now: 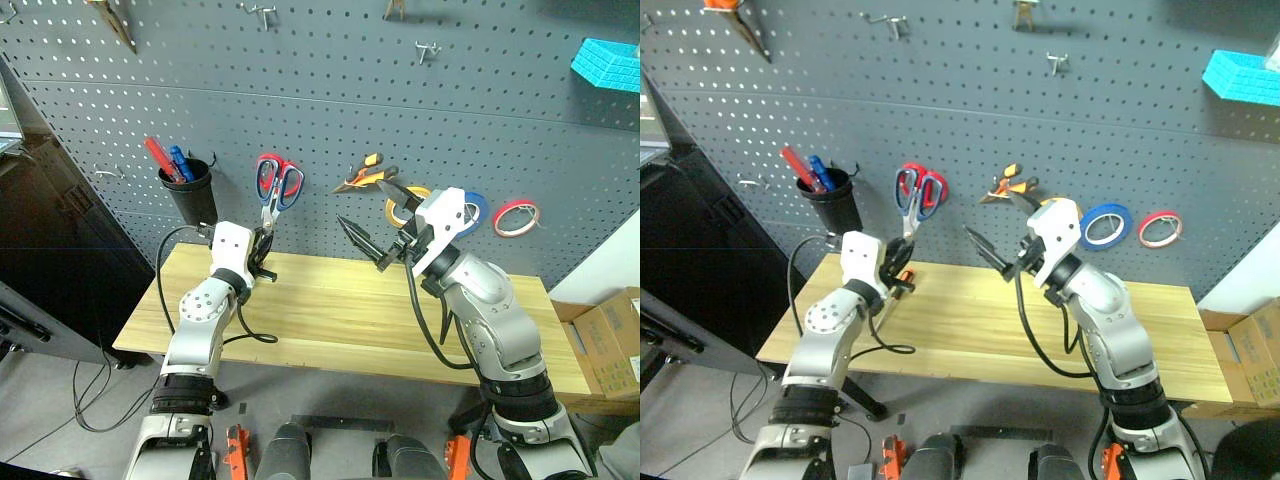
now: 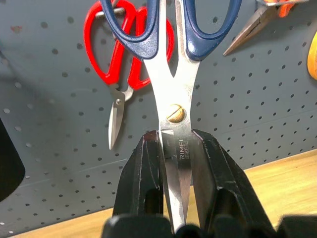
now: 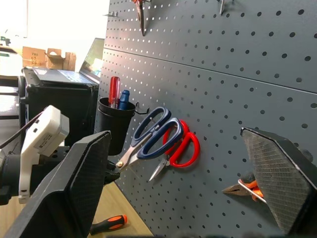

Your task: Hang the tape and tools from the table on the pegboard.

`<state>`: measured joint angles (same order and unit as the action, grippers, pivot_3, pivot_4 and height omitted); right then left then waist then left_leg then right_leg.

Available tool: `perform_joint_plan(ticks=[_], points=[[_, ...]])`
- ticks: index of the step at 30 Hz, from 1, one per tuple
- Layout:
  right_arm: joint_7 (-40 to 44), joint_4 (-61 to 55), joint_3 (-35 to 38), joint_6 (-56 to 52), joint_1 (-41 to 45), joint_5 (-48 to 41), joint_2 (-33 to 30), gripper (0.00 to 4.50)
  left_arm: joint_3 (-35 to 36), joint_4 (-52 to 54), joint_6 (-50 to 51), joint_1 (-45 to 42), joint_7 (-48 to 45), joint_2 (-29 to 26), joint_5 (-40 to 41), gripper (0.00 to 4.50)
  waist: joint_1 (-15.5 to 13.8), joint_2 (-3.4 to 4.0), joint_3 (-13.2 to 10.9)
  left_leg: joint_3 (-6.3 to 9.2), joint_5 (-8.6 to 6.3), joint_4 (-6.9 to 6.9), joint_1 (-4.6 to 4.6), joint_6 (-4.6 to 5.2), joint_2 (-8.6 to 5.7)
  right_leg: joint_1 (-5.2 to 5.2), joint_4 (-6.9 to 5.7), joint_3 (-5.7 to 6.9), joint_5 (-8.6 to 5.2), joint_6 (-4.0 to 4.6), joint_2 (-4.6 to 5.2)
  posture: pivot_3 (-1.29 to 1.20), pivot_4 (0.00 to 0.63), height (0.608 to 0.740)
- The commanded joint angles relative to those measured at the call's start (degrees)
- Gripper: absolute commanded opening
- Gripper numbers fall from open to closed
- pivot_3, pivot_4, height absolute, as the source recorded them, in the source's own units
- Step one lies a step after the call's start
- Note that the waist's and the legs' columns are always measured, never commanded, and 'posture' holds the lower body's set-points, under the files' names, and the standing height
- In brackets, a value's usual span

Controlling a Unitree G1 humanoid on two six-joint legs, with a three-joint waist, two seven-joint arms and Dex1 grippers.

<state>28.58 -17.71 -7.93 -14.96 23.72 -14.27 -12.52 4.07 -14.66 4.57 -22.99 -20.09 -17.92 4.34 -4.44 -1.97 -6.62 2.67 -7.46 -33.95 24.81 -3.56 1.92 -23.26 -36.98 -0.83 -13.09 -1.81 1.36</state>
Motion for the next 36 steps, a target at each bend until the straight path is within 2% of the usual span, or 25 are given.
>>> perform_joint_plan(ticks=[1,8,9,11,17,19,25,29,32,36], points=[[-0.51,-2.11,0.90,0.72,0.84,0.00,-0.17,4.50,-0.72,-2.48,-1.13,-4.65,-1.14,-0.84,-0.55,0.47,0.05,0.00,0.00,0.00,0.00,0.00,0.00,0.00,0.00,0.00,0.01,0.00,0.00,0.00,0.00,0.13,0.034,0.740],[-0.88,-2.50,0.95,0.25,0.51,-0.05,-0.26,4.50,-0.74,-14.55,-5.57,-12.86,-0.66,-2.57,-2.69,0.47,0.35,0.00,0.00,0.00,0.01,-0.01,0.00,0.01,0.00,0.00,0.01,-0.02,0.00,0.00,-0.02,0.11,0.047,0.740],[-0.93,-2.62,1.00,0.16,0.39,-0.07,-0.33,4.50,-0.63,-15.46,-6.12,-13.33,-0.61,-2.61,-2.65,1.23,0.47,0.00,0.00,0.00,0.01,-0.01,0.00,0.01,0.00,0.00,0.02,-0.02,0.00,0.00,-0.02,0.11,0.049,0.740],[-1.11,-2.96,1.15,-0.10,0.05,-0.10,-0.52,4.50,-0.53,-16.12,-6.78,-13.52,-0.60,-2.50,-2.38,1.78,0.68,0.00,0.00,-0.01,0.01,0.00,0.00,0.01,0.00,0.00,0.02,-0.04,-0.01,-0.01,-0.02,0.10,0.052,0.740],[-1.59,-3.78,1.31,-0.61,-0.77,-0.27,-1.08,4.50,-0.32,-15.00,-7.33,-11.77,-0.09,-2.07,-1.99,3.92,1.58,0.00,0.00,-0.01,0.01,-0.01,0.00,0.01,0.00,0.00,-0.01,-0.05,-0.01,0.00,-0.02,0.10,0.061,0.740],[-1.61,-3.92,1.34,-0.71,-0.94,-0.33,-1.20,4.50,-0.35,-14.34,-7.05,-10.96,0.48,-1.91,-2.15,4.45,1.78,0.01,-0.01,0.00,0.01,-0.01,-0.02,0.01,0.00,0.01,-0.03,-0.05,0.00,0.00,-0.01,0.10,0.066,0.740],[-0.98,-5.65,-0.34,-3.29,-2.77,-0.56,-1.77,4.50,2.03,-9.24,-1.36,-3.15,3.82,-2.04,-0.98,4.45,2.50,0.02,-0.02,-0.01,0.01,0.00,-0.03,0.01,0.03,0.00,-0.02,-0.07,-0.02,0.01,-0.01,0.10,0.088,0.740],[1.61,-6.47,-4.88,-7.77,-4.20,0.17,-3.94,4.50,3.40,-6.87,3.24,1.55,5.92,-3.41,-1.68,4.45,3.00,0.09,-0.22,-0.02,0.00,0.01,-0.03,0.01,0.10,-0.01,-0.03,-0.06,-0.04,0.04,-0.01,0.09,0.124,0.740],[2.99,-1.40,-13.14,-6.66,-3.97,6.88,-5.17,4.50,2.73,-10.31,5.24,1.06,5.73,-5.38,-3.18,4.45,3.01,0.19,-0.81,-0.05,-0.01,0.00,-0.06,-0.01,0.25,-0.03,-0.06,0.06,-0.05,0.07,-0.02,0.08,0.158,0.740],[3.21,3.28,-17.42,-5.37,-2.44,9.84,-2.69,4.50,1.22,-18.70,5.99,-4.43,3.68,-7.67,-4.43,4.45,2.96,0.47,-2.24,-0.30,-0.22,-0.02,-0.08,-0.33,0.55,-0.10,0.00,0.26,-0.05,0.10,0.00,0.09,0.202,0.740]])
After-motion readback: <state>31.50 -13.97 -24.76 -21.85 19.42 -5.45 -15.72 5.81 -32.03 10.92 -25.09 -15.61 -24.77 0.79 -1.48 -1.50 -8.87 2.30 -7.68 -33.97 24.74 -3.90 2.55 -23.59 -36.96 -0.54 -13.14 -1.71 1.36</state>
